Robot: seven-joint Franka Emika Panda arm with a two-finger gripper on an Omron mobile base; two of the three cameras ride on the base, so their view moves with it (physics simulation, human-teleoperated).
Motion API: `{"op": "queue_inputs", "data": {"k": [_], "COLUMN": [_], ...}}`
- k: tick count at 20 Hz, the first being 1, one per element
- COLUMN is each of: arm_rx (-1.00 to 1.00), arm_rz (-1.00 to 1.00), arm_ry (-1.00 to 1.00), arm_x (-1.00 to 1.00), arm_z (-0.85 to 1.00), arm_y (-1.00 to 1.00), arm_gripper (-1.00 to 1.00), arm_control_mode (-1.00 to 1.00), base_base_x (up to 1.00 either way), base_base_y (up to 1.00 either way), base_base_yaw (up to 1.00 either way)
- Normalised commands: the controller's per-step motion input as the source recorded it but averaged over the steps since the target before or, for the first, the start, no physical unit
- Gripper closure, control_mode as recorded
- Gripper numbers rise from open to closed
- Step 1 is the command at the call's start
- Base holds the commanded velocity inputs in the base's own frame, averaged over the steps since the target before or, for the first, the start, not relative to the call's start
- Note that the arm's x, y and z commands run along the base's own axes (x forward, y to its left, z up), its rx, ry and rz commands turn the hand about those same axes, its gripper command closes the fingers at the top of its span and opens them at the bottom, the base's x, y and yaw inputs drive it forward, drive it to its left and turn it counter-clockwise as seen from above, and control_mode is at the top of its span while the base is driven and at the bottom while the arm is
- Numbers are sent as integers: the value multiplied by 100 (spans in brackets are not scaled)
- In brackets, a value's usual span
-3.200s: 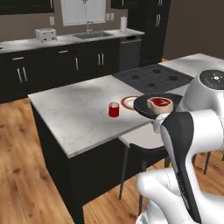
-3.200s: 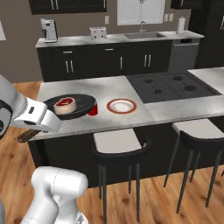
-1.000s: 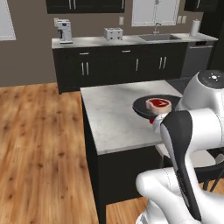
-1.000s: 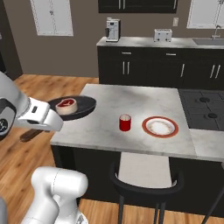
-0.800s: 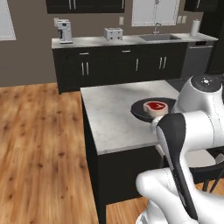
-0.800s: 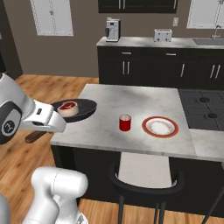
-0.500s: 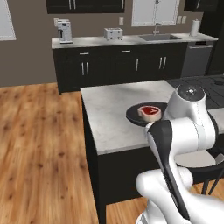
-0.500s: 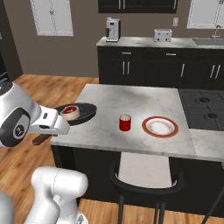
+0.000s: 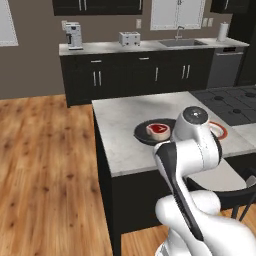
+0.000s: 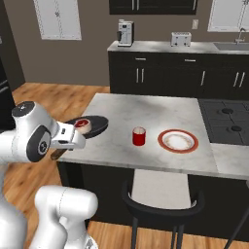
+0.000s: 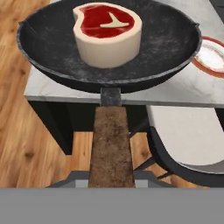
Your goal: Pick up the pan with the steak in it and place it on the dining table. Then place the steak on the plate.
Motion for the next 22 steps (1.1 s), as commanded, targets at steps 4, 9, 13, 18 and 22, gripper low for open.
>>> {"op": "queue_inputs", "data": {"k": [4,9,13,18,22], "arm_rx": [0,0,0,0,0], "arm_rz": [4,4,2,0,0], "arm_ry": [3,1,0,-1,-1], "arm_x": [70,59,50,38,28], "arm_z": [-33,-31,-31,-34,-36], "arm_y": [0,0,-1,-9,-25], "arm_gripper": [100,100,100,100,100], "arm_control_mode": [-100,-100,-100,-100,-100], "base_base_x": [0,0,0,0,0], "base_base_y": [0,0,0,0,0], "base_base_yaw": [0,0,0,0,0]}}
